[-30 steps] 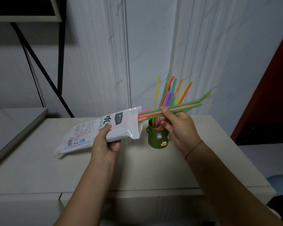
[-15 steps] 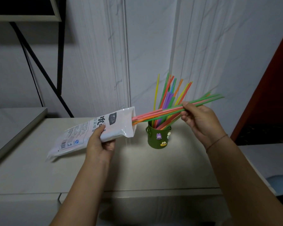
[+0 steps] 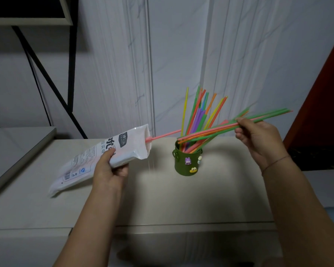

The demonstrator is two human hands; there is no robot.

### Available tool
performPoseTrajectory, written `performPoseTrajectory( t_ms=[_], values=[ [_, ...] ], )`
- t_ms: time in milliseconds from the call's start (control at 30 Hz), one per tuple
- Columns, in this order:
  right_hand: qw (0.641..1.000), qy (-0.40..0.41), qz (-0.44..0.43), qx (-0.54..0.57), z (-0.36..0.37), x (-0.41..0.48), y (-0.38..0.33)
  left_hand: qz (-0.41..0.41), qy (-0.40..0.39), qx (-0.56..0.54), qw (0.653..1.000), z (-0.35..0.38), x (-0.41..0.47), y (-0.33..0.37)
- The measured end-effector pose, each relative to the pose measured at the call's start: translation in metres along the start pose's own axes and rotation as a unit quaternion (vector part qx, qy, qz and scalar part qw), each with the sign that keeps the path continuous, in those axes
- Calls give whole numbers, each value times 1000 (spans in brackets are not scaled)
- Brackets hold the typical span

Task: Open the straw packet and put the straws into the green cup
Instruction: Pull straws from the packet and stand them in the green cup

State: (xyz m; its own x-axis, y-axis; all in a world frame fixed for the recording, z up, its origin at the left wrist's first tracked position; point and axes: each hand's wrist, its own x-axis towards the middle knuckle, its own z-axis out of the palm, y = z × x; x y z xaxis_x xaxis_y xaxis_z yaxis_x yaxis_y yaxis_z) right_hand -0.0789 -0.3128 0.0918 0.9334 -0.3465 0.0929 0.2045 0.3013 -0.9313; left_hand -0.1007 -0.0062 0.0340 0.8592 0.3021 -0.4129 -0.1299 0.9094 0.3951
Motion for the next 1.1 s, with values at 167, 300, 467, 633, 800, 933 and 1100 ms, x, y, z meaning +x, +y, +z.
performPoseTrajectory(
  t_ms=[167, 300, 467, 633, 800, 933, 1100],
  values=[
    [997, 34, -28, -59, -9, 6, 3, -7, 6, 6, 1000, 1, -1, -2],
    [994, 25, -38, -103, -5, 6, 8, -9, 2, 5, 1000, 1, -2, -3],
    [986, -20, -43, -159, 12, -2, 23, -7, -7, 13, 1000, 0, -4, -10],
    [981, -42, -41, -184, 25, -7, 37, -10, -9, 34, 999, 0, -6, -16],
    [964, -64, -68, -248, 34, -9, 38, -13, -10, 36, 999, 0, -8, -18],
    [934, -74, -121, -328, 42, -6, 24, -8, -6, 37, 999, 1, -6, -17],
    [928, -119, -71, -346, 54, -9, 42, -11, -3, 44, 999, 1, -5, -19]
  ],
)
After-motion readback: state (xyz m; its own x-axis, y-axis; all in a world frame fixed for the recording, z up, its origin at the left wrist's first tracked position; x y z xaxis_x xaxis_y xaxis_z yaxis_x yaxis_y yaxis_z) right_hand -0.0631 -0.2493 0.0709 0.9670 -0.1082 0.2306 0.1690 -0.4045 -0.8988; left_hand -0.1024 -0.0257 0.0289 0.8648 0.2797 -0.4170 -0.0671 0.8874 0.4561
